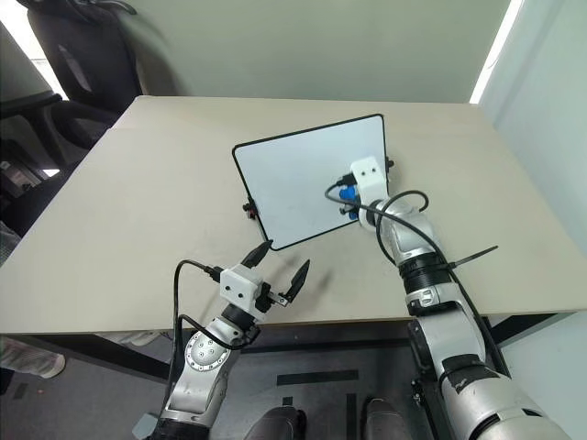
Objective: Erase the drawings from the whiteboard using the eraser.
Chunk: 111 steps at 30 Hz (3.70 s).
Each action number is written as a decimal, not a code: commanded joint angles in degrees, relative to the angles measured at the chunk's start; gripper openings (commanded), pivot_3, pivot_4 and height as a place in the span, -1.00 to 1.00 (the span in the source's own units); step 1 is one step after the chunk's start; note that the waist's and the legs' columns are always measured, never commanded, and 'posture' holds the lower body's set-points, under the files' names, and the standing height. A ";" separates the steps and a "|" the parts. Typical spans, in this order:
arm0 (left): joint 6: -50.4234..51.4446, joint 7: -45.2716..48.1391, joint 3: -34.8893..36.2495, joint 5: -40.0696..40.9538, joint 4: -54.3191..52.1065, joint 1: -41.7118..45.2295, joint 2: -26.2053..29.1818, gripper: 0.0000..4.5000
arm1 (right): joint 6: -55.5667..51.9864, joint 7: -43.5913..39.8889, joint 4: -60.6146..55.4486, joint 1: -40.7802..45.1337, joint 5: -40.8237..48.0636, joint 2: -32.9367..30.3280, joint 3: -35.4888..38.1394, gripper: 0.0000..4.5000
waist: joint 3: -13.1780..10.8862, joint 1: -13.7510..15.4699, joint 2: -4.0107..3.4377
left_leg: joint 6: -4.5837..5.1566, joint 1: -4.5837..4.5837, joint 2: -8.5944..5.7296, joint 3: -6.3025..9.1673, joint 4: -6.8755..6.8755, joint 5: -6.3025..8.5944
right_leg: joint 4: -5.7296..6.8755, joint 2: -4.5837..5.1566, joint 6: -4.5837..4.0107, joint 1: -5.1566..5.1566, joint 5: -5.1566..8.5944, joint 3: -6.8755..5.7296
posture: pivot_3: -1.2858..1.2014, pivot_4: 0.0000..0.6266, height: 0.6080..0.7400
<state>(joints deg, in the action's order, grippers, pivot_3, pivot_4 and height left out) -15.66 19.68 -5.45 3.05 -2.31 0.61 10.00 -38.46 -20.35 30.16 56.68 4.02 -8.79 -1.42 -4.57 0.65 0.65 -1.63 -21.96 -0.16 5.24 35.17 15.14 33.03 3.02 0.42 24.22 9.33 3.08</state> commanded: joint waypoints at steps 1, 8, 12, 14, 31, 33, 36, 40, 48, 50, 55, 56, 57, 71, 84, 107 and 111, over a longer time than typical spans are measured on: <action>-0.57 0.12 0.08 0.40 -1.00 0.92 -0.12 1.00 | 0.50 -0.85 -3.35 2.09 1.79 0.27 1.08 -0.62 | 0.01 0.04 0.02 | 0.03 0.00 0.00 0.00 -0.01 0.02 | 0.00 0.00 0.00 0.00 0.00 -0.01 | 0.03 -0.52 1.00; -0.74 -0.02 -0.13 0.22 -0.36 1.32 -0.33 1.00 | -0.08 -0.89 -1.08 -1.16 1.28 2.15 -0.39 -0.62 | 0.03 0.05 0.04 | 0.30 0.04 0.01 -0.04 0.05 0.01 | 0.00 0.01 -0.02 -0.02 0.01 -0.08 | 0.03 -0.52 1.00; -0.71 -0.15 -0.16 0.13 -0.60 1.15 -0.36 1.00 | -0.74 -1.12 -0.27 -2.42 1.03 2.40 -0.82 -0.62 | 0.03 0.04 0.04 | 0.16 0.08 0.00 -0.06 0.08 0.15 | -0.01 0.02 0.00 -0.03 0.00 -0.07 | 0.03 -0.52 1.00; -0.70 -0.19 -0.15 0.12 -0.69 1.08 -0.36 1.00 | -1.02 -1.57 0.16 -2.48 1.20 2.27 -0.82 -0.62 | 0.02 0.04 0.03 | -0.01 0.08 0.00 -0.04 0.08 0.19 | 0.02 0.01 0.01 -0.01 -0.05 -0.07 | 0.03 -0.52 1.00; -0.64 -0.21 0.13 0.25 -1.50 0.75 -0.12 1.00 | 1.91 -1.52 5.91 3.53 5.46 -0.50 6.96 -0.62 | 0.02 0.09 0.02 | 0.09 0.04 -0.01 -0.02 0.03 0.06 | -0.02 0.00 -0.08 0.10 -0.13 -0.07 | 0.03 -0.52 1.00; -0.59 -0.22 0.14 0.27 -1.72 0.60 -0.10 1.00 | 1.74 -1.61 6.97 3.52 5.59 -0.44 7.09 -0.62 | 0.02 0.11 0.02 | 0.11 0.04 -0.02 -0.02 0.03 0.08 | -0.02 0.00 -0.09 0.10 -0.13 -0.07 | 0.03 -0.52 1.00; -0.55 -0.26 0.06 0.25 -2.00 0.41 -0.12 1.00 | 0.91 -2.32 7.65 2.87 5.55 0.09 6.12 -0.62 | 0.02 0.10 0.02 | 0.14 0.04 -0.02 -0.04 0.04 0.09 | -0.02 0.00 -0.09 0.10 -0.13 -0.06 | 0.03 -0.52 1.00; -0.46 -0.27 0.02 0.26 -2.43 0.12 -0.11 1.00 | -0.95 -2.83 8.55 1.51 4.20 0.98 3.29 -0.62 | 0.02 0.03 0.02 | 0.12 0.07 -0.01 -0.05 0.04 0.09 | 0.00 0.00 -0.09 0.09 -0.13 -0.07 | 0.03 -0.52 1.00; -0.26 -0.18 0.29 0.58 -3.11 -0.32 0.08 1.00 | -4.76 -4.05 7.44 -0.20 3.30 1.17 -0.37 -0.62 | 0.01 -0.11 0.02 | 0.03 0.09 -0.01 -0.04 0.07 0.07 | 0.05 0.00 -0.15 0.10 -0.20 -0.06 | 0.03 -0.52 1.00; -0.15 -0.19 0.29 0.63 -3.26 -0.37 0.08 1.00 | -4.84 -4.02 6.85 -0.23 3.42 0.94 -0.28 -0.62 | 0.01 -0.10 0.02 | 0.03 0.08 -0.02 -0.04 0.07 0.06 | 0.04 0.00 -0.16 0.10 -0.20 -0.06 | 0.03 -0.52 1.00; -0.19 -0.16 0.37 0.67 -3.34 -0.44 0.11 1.00 | -2.56 -2.79 5.34 1.98 4.00 -0.09 1.88 -0.62 | 0.01 -0.09 0.01 | 0.05 0.06 -0.02 -0.04 0.07 0.06 | 0.00 0.00 -0.16 0.10 -0.20 -0.06 | 0.03 -0.52 1.00; -0.23 -0.20 0.37 0.59 -3.36 -0.46 0.10 1.00 | -2.36 -2.94 5.10 2.70 3.80 -0.24 1.63 -0.62 | 0.01 -0.08 0.01 | 0.05 0.06 -0.02 -0.04 0.07 0.06 | 0.00 0.00 -0.16 0.10 -0.20 -0.06 | 0.03 -0.52 1.00; -0.29 -0.22 0.42 0.56 -3.30 -0.43 0.11 1.00 | -1.99 -3.10 4.95 3.33 3.53 -0.30 1.27 -0.62 | 0.00 -0.09 0.00 | 0.05 0.06 -0.02 -0.04 0.07 0.06 | 0.00 0.00 -0.17 0.10 -0.20 -0.06 | 0.03 -0.52 1.00; -0.17 -0.38 0.85 0.51 -4.15 -0.86 0.37 1.00 | 0.76 -2.96 2.71 7.50 1.73 1.63 -1.35 -0.62 | 0.00 -0.40 0.00 | 0.06 0.05 0.00 -0.05 0.03 0.08 | -0.01 -0.03 -0.18 0.21 -0.20 -0.06 | 0.03 -0.52 1.00; 0.11 -0.28 0.89 0.41 -3.84 -0.35 0.49 1.00 | 1.82 -3.17 4.70 5.12 0.49 2.88 -2.61 -0.62 | 0.01 -0.39 0.01 | 0.00 0.04 0.00 -0.05 0.03 0.12 | -0.01 -0.03 -0.18 0.23 -0.20 -0.05 | 0.03 -0.52 1.00; -0.70 0.08 0.86 0.34 0.52 2.77 0.17 1.00 | -8.97 -1.12 -21.45 -7.74 1.49 -5.54 2.72 -0.62 | 0.04 0.43 0.03 | 0.21 0.02 -0.03 0.00 0.19 -0.07 | -0.08 -0.05 -0.53 0.10 -0.39 -0.19 | 0.03 -0.52 1.00; -0.92 0.05 0.84 0.38 0.86 2.81 0.10 1.00 | -16.39 0.69 -25.37 -10.93 1.68 -8.99 5.65 -0.62 | 0.02 0.79 -0.03 | 0.37 0.00 -0.07 -0.03 0.69 0.03 | -0.08 -0.04 -0.58 -0.05 -0.36 -0.20 | 0.03 -0.52 1.00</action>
<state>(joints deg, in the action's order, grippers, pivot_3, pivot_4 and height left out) -15.23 19.67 -4.62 3.23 -0.69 3.05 10.33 -52.42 -20.86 8.21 45.48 5.06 -16.92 2.24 -4.56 1.44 0.62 -1.20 -21.96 -0.24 5.19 35.93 15.20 32.95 2.98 -0.16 24.11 8.96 2.89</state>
